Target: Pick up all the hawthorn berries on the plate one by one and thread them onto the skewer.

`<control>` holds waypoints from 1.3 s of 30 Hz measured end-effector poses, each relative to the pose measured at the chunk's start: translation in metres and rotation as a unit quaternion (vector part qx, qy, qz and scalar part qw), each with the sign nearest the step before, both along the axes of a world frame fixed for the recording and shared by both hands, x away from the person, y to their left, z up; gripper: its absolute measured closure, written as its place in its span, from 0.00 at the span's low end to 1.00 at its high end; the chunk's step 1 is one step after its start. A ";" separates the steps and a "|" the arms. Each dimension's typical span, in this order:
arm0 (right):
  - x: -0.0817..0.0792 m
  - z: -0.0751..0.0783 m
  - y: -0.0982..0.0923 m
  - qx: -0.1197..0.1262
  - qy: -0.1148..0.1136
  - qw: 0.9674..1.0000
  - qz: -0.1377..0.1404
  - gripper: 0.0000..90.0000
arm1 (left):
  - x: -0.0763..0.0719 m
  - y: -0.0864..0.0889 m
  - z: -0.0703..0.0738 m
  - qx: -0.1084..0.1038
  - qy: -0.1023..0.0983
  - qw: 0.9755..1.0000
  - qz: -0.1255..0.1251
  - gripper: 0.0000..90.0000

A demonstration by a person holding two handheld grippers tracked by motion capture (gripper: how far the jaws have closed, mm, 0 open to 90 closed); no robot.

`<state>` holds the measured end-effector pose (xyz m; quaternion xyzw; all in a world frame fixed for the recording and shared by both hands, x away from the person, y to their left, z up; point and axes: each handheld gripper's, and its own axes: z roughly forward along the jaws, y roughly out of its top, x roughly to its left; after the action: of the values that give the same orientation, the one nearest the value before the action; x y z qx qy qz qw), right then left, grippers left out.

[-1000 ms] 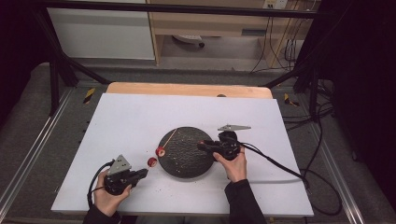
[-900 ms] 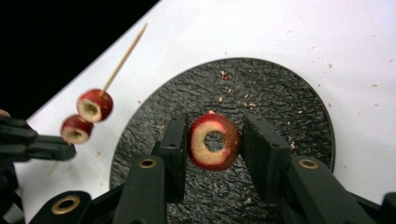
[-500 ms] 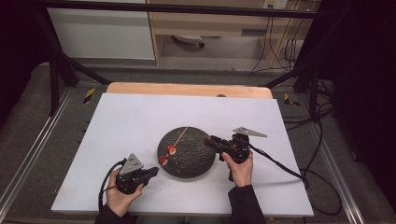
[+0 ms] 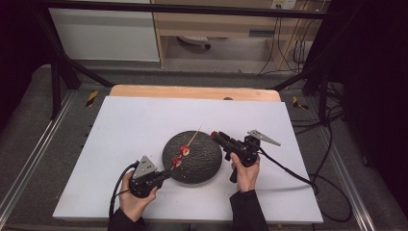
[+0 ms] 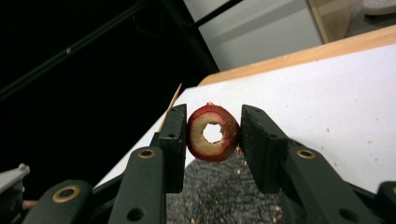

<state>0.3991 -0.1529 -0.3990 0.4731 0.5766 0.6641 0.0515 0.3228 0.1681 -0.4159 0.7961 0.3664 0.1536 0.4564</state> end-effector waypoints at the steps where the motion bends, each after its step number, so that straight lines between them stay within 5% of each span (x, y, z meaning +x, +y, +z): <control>1: 0.000 0.000 0.000 0.005 -0.003 1.000 -0.003 0.70 | 0.000 -0.001 0.000 -0.002 -0.001 1.000 0.001 0.98; 18: 0.010 0.009 -0.002 0.071 -0.029 0.995 -0.057 0.70 | -0.001 -0.021 -0.002 -0.015 -0.006 1.000 0.000 0.98; 39: 0.019 0.010 -0.002 0.111 -0.048 0.988 -0.094 0.70 | -0.002 -0.039 -0.003 -0.032 -0.002 0.999 -0.010 0.98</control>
<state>0.4177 -0.1548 -0.3887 0.4954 0.4496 0.7380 0.0885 0.3207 0.1295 -0.4184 0.7844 0.3625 0.1387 0.4838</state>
